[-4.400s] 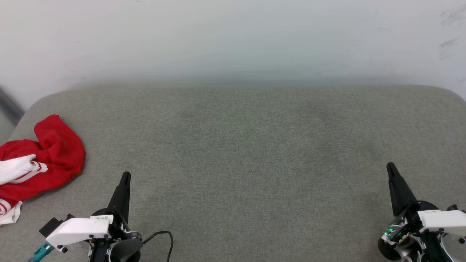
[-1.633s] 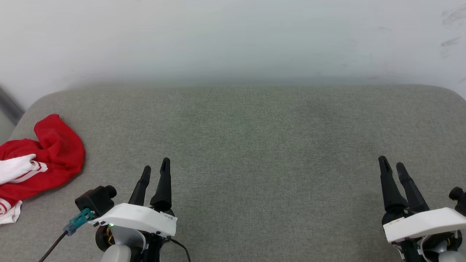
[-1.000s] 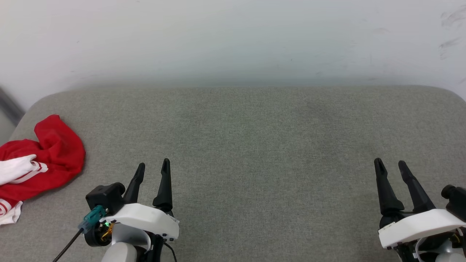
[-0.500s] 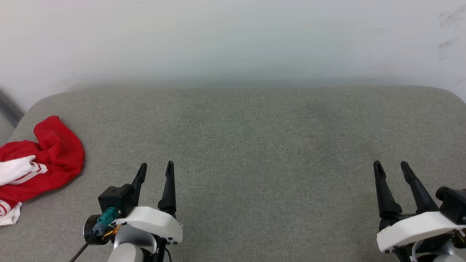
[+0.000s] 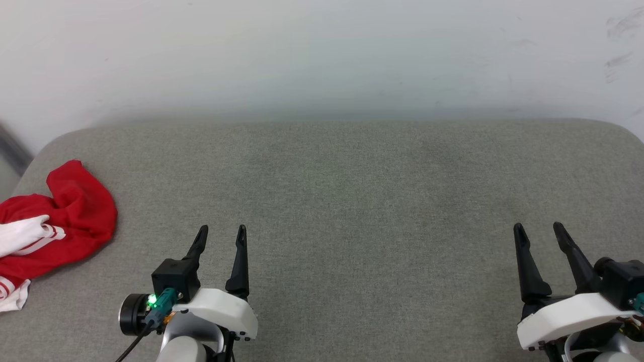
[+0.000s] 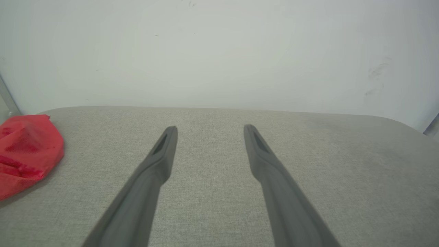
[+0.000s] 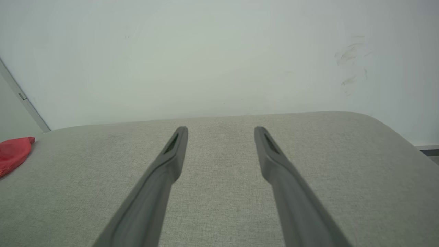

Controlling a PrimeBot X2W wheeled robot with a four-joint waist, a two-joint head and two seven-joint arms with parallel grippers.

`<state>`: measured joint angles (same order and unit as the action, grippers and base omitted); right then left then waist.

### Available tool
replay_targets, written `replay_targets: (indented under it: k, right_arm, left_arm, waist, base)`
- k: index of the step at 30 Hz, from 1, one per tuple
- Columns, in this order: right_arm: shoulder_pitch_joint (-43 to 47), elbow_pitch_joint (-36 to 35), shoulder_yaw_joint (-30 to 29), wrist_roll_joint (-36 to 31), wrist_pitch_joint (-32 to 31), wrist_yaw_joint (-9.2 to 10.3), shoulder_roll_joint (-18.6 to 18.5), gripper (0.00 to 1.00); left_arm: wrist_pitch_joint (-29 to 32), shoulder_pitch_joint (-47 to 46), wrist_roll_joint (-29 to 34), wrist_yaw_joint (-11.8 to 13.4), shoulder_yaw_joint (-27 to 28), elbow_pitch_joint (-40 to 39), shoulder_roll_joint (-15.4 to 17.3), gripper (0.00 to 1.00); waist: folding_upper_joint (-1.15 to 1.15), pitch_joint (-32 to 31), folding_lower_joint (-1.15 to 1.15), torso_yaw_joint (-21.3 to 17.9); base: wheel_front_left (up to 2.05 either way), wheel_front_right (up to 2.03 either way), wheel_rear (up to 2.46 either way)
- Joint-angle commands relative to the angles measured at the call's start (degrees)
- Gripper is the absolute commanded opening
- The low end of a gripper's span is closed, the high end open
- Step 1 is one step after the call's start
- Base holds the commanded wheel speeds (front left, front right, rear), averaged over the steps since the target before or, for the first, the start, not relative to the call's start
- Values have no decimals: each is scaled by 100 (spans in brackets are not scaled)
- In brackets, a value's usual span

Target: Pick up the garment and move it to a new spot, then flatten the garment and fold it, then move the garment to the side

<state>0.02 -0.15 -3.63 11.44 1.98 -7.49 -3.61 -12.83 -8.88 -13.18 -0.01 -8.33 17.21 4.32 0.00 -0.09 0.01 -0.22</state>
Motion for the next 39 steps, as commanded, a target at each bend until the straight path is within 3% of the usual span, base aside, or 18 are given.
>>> replay_targets:
  k: [1,19,39]
  right_arm:
    - [39,-34,9,-121,6,1,23,100]
    - [40,20,-6,-653,-14,1,67,100]
    - [-73,91,-36,-567,-17,1,62,100]
  left_arm:
    - [-57,-106,120,16,-7,20,-18,100]
    - [-253,-197,693,51,-76,276,-71,100]
    - [-246,-235,447,109,-10,363,-124,100]
  waist:
    - [0,-2,0,3]
    - [0,0,-1,29]
    - [0,11,-1,99]
  base:
    - [0,0,0]
    - [0,0,0]
    - [0,0,0]
